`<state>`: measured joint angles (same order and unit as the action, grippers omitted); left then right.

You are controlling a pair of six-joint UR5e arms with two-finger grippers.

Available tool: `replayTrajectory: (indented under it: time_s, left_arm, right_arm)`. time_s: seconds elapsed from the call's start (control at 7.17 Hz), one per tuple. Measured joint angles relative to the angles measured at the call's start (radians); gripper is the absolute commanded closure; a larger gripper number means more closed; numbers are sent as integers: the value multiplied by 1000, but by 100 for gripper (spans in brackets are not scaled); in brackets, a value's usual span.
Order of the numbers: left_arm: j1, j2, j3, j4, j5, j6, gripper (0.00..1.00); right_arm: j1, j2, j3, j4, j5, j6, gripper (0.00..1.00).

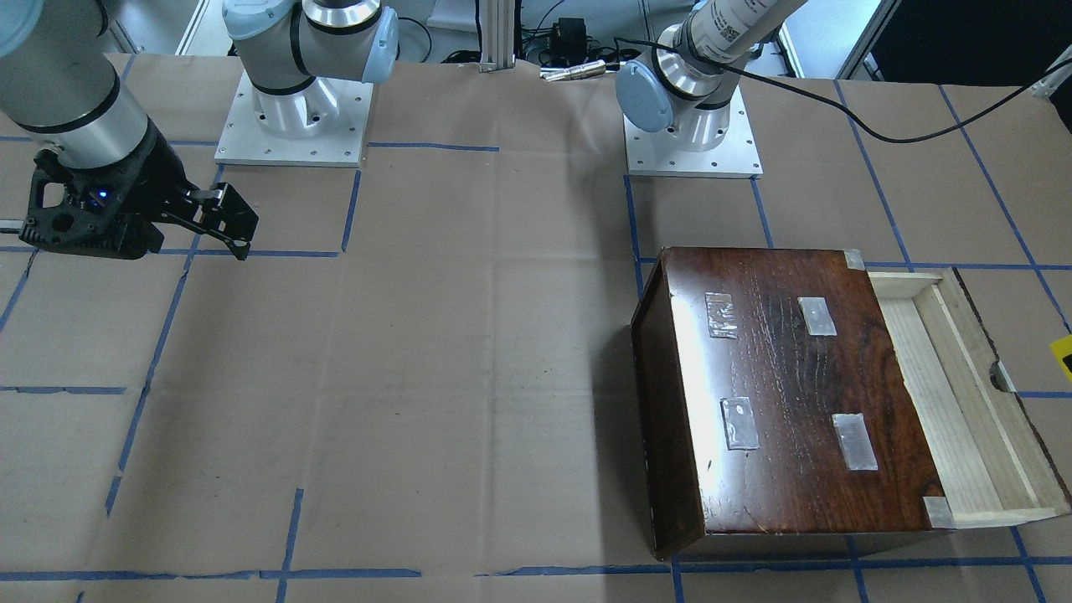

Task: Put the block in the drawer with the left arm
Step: 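Lift the yellow cube and carry it over the open drawer, then lower the cube into the drawer and open the left gripper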

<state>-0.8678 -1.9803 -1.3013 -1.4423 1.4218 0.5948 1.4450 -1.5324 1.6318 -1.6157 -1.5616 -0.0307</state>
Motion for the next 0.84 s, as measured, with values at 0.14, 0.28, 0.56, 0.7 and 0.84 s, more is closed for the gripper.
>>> replayTrajectory:
  time_s: [0.14, 0.28, 0.56, 0.7, 0.84]
  left_arm:
    - [-48, 49, -82, 73, 1, -36, 65]
    - [-94, 84, -139, 128, 1, -75, 65]
    - [-148, 109, -189, 173, 2, -135, 65]
    - [-160, 99, -196, 188, 1, -152, 66]
    - [-166, 84, -200, 203, 1, -162, 65]
  right_arm:
    - [0, 0, 0, 0, 0, 0, 0]
    - [0, 0, 0, 0, 1, 0, 0]
    - [0, 0, 0, 0, 0, 0, 0]
    - [0, 0, 0, 0, 0, 0, 0]
    - [0, 0, 0, -1, 0, 0, 0]
